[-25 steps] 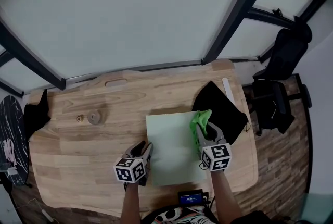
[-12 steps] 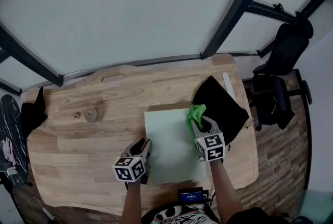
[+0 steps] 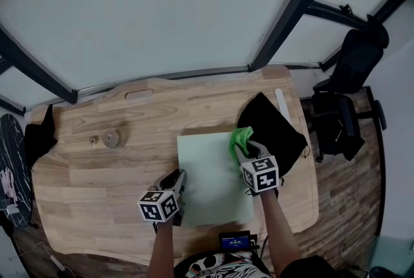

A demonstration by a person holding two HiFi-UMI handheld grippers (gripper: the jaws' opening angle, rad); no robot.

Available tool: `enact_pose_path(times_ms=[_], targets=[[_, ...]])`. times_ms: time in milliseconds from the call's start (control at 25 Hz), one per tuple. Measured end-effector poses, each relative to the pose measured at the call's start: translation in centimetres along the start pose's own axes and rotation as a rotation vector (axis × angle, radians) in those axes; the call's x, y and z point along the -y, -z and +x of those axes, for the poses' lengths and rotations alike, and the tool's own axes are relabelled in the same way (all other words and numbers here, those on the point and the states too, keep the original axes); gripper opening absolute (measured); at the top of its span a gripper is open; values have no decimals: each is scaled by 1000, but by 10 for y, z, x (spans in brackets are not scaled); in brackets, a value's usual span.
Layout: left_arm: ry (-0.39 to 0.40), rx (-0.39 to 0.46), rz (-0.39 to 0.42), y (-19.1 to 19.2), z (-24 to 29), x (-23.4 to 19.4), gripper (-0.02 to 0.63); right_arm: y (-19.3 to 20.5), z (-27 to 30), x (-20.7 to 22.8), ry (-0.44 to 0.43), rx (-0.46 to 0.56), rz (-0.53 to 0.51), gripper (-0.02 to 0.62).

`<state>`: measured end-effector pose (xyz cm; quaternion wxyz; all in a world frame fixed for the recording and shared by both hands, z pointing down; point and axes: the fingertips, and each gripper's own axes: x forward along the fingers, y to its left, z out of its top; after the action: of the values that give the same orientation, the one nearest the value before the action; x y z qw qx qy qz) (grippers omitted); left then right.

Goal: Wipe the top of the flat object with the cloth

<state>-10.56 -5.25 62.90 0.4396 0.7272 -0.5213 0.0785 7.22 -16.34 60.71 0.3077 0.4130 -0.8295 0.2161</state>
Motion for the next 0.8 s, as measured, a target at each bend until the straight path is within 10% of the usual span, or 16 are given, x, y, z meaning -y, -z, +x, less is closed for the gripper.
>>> enact_pose_path(times_ms=[800], targets=[[43,-5,-72,1,1,-2,91,-3,10,-7,-12,-111,-16,89]])
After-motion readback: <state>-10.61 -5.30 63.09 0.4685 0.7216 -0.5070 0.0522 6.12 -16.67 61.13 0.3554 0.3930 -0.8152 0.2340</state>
